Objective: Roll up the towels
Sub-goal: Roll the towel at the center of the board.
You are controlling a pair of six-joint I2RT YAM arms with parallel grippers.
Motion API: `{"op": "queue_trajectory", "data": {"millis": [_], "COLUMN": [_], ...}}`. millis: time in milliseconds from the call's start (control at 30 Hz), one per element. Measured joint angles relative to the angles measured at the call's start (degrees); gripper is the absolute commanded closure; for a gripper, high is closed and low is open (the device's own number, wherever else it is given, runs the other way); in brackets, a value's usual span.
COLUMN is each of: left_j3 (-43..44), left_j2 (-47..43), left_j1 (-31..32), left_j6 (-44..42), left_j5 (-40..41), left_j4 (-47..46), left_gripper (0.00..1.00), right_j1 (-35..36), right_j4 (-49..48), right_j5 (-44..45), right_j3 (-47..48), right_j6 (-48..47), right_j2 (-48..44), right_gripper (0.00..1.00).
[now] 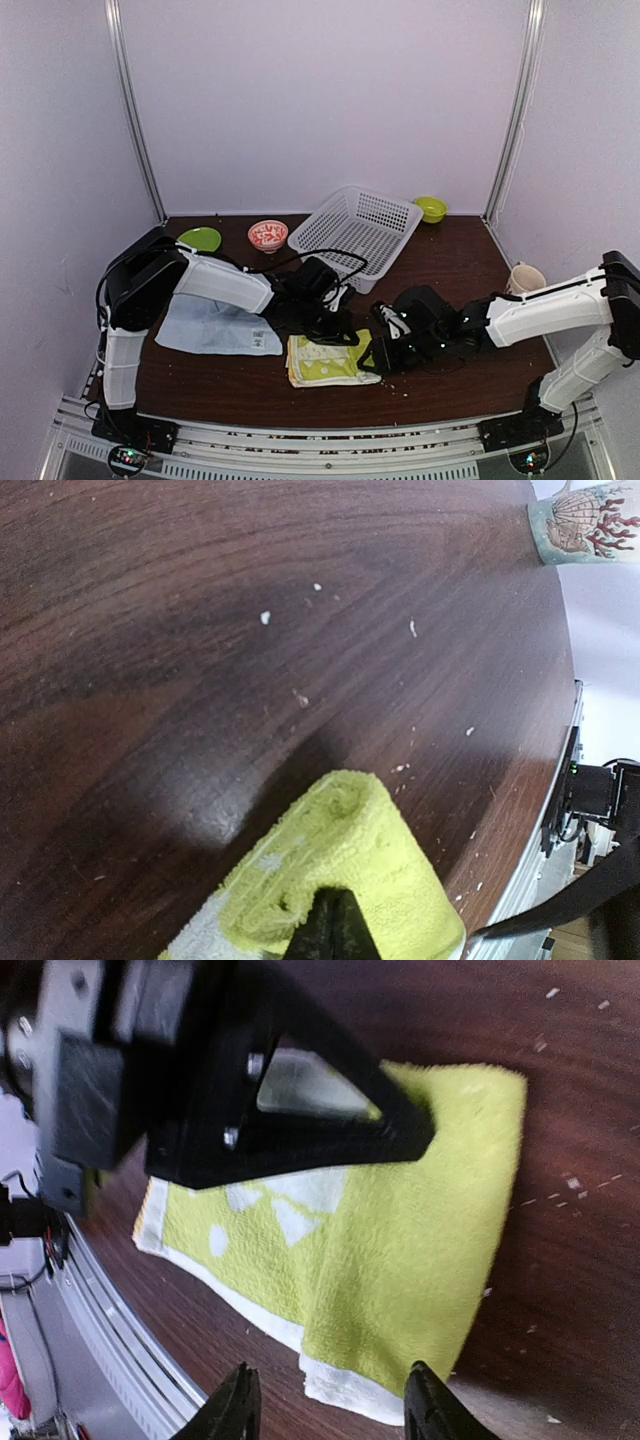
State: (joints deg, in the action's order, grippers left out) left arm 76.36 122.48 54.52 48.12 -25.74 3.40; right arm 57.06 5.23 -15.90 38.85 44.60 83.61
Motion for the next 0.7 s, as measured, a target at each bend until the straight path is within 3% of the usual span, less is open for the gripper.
{"op": "queue_trajectory", "data": {"millis": [200,500,600,700], "left_j3": [-0.2,-1.3,-2.0,-2.5], "left_j2": [0.0,-0.1,-0.3,-0.5], "left_j1": [-0.1,-0.1,-0.2,-0.2], "left_j6": [0.0,0.0,0.0,0.0], "left_j5": [0.0,0.0,0.0,0.0], "left_j4": [-0.4,-2.2,-3.0,-3.6], "left_gripper": [1.00,1.00,1.00,1.00], "right_j1": [-5.6,-7.7,-7.8,-7.9], "right_j4": [-4.9,-24.9,-32.8,-38.5], "right_j5": [1.9,-2.2,-4.2,-5.8], "right_j3": [-7.4,-14.8,-15.6,-16.0], "right_j6": [5.6,16.6,20.1,22.9], "right_j2": [-7.8,0.7,4.3,7.5], "right_gripper": [0.45,0.47,0.52,0.64]}}
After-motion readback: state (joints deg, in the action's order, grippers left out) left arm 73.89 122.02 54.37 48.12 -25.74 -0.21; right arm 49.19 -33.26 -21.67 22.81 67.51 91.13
